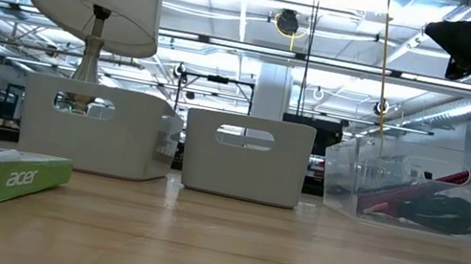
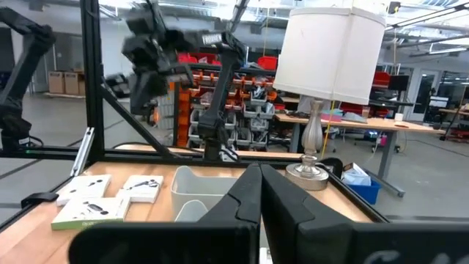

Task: Pick and place items into bin
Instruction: Put the right card reader box into the left gray bin

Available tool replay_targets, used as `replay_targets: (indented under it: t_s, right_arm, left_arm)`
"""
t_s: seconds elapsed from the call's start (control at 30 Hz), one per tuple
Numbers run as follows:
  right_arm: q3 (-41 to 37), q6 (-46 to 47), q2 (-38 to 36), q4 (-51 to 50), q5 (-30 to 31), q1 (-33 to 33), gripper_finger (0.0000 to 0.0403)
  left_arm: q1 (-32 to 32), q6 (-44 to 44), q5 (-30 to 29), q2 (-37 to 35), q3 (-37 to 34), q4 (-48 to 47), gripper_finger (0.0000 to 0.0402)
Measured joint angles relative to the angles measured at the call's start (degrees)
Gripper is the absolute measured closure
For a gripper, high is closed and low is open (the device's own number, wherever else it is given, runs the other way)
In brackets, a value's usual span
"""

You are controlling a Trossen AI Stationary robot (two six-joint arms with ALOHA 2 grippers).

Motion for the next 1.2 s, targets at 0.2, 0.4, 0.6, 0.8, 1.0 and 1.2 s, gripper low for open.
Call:
replay_targets:
  t_s: [0.2, 0.4, 0.6, 0.8, 1.0, 1.2]
  right_arm:
    - [0.00, -2.33, 0.15, -0.23, 0.03, 0.00, 0.0403]
    - [0.00, -4.36, 0.47, -0.18, 0.09, 0.00, 0.0402]
    - [0.00, -2.45, 2.40, -0.24, 0.15, 0.00, 0.0385]
    - [0.00, -2.83, 3.75, 1.59, 0.20, 0.01, 0.0369]
    - [0.00, -2.94, 4.61, 2.09, 0.20, 0.02, 0.0370]
    - [0.00, -2.96, 6.41, 2.00, -5.19, 0.01, 0.0368]
  left_arm:
    - [-2.25, 2.54, -5.85, -6.76, -20.12, 26.37, 0.0393]
    - [-1.50, 9.52, -7.14, -13.15, -26.37, 35.87, 0.0393]
    - [-1.14, 15.19, -7.56, -23.24, -28.53, 37.24, 0.0396]
    - [1.68, 18.26, -8.54, -30.79, -28.96, 37.66, 0.0391]
    - [5.70, 19.57, -8.98, -33.94, -28.99, 34.64, 0.0397]
    - [8.88, 18.21, -9.04, -36.22, -28.99, 29.01, 0.0389]
